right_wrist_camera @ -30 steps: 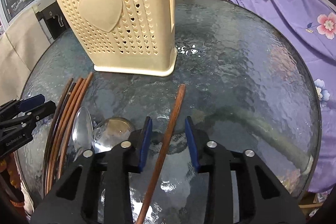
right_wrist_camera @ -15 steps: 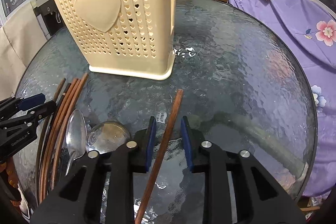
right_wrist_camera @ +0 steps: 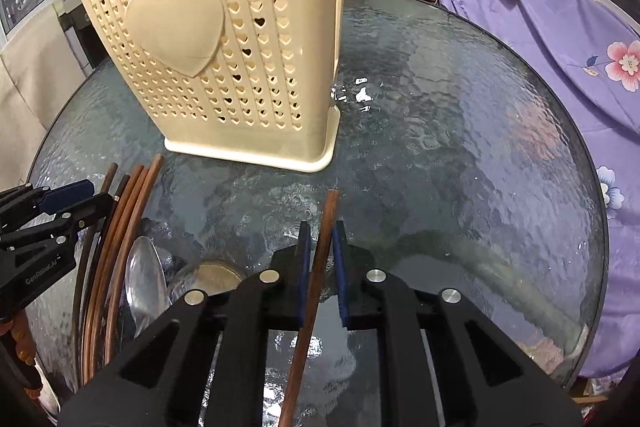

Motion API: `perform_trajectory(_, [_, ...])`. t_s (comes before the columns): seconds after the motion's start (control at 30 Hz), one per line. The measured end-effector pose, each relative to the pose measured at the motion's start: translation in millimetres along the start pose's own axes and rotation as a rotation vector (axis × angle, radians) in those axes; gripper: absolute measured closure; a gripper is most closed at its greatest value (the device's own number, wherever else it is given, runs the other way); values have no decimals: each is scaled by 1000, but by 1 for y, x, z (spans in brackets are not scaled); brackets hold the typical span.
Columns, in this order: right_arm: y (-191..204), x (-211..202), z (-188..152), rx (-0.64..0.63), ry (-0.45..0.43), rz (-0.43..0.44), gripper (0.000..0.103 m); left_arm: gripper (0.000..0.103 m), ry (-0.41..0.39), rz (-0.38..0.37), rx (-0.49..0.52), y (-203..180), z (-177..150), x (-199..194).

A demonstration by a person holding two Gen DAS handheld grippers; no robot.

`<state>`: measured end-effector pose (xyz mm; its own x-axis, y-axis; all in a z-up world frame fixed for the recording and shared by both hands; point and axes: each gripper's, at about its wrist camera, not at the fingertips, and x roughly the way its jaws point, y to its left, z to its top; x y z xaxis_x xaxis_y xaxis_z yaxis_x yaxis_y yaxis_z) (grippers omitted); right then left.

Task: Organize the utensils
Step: 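Grasp the single brown chopstick with the right gripper while the left gripper grasps a brown chopstick from the bundle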

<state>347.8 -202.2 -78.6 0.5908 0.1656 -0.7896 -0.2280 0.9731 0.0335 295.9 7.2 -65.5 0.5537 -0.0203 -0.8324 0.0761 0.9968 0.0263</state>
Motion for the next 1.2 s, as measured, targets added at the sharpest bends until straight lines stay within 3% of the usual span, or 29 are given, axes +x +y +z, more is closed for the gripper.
perform_trajectory(0.13, [-2, 2, 2, 0, -4, 0, 94, 90, -7, 5, -1, 0, -1, 0])
perform_trajectory(0.23, [-1, 2, 1, -4, -10, -4, 94, 93, -10, 7, 3, -2, -1, 0])
perform_trajectory(0.77, [-3, -1, 0, 2, -43, 17, 95, 96, -33, -6, -30, -3, -3, 0])
perform_trajectory(0.93, [-13, -18, 3, 38, -99, 97, 95, 97, -58, -51, -78, 7, 1, -5])
perform_trajectory(1.2, [-26, -65, 15, 65, -200, 204, 95, 97, -148, -136, -91, 12, 14, -44])
